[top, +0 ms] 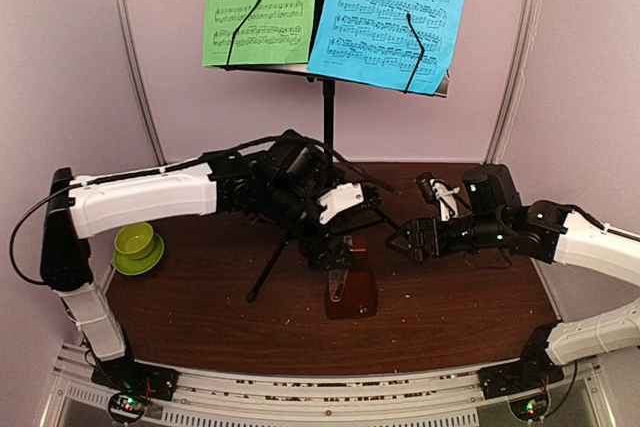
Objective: Set up the instrument practice props
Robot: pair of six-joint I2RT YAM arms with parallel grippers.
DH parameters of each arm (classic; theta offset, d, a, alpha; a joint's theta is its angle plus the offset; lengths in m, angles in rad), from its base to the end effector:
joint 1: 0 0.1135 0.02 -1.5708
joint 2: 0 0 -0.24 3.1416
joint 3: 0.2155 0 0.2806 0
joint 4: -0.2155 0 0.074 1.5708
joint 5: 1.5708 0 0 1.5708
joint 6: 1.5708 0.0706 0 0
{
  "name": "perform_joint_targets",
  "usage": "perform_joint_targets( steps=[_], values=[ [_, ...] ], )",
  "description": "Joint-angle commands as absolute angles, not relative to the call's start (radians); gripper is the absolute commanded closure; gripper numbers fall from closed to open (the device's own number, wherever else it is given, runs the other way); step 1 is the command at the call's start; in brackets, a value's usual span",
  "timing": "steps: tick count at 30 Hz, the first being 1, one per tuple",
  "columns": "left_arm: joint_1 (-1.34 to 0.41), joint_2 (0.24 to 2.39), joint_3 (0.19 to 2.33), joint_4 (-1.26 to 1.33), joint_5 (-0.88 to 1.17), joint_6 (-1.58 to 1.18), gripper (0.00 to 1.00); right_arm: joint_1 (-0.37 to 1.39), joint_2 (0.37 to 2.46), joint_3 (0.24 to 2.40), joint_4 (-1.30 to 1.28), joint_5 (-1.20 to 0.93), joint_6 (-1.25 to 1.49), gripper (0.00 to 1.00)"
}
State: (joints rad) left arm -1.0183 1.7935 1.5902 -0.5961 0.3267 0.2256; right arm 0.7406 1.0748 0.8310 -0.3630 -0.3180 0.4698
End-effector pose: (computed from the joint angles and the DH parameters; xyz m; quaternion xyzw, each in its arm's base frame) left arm 0.2178 -0.3965 0.2500 0.5824 0.7074 -0.2823 0.2843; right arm 0.2081 0.2202 0.2362 -0.1908 0.8570 0.3758 0.2966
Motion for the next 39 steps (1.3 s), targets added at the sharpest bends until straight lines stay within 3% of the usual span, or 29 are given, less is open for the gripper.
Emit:
perform_joint_targets(
  steps=[1,9,19,33,39],
  values=[
    [-1.018,1.59,1.37,-0.369,0.276,0.153,0.05,0.738,1.103,0.88,-0.349,-0.353,0.463,0.0],
    [-1.004,1.466,1.133,-0.142,0.265,0.077,0.09,0.741,1.233,0.987,-0.36,-0.444,0.466,0.0],
    [-0.984,1.597,1.25,-0.199,0.413,0.144,0.19,0.757,1.35,1.033,-0.372,-0.498,0.48,0.0],
    [-0.969,1.671,1.292,-0.19,0.448,0.16,0.29,0.758,1.404,1.019,-0.352,-0.545,0.525,0.0],
    [-0.962,1.658,1.279,-0.188,0.446,0.173,0.44,0.756,1.401,0.987,-0.366,-0.535,0.527,0.0]
  ],
)
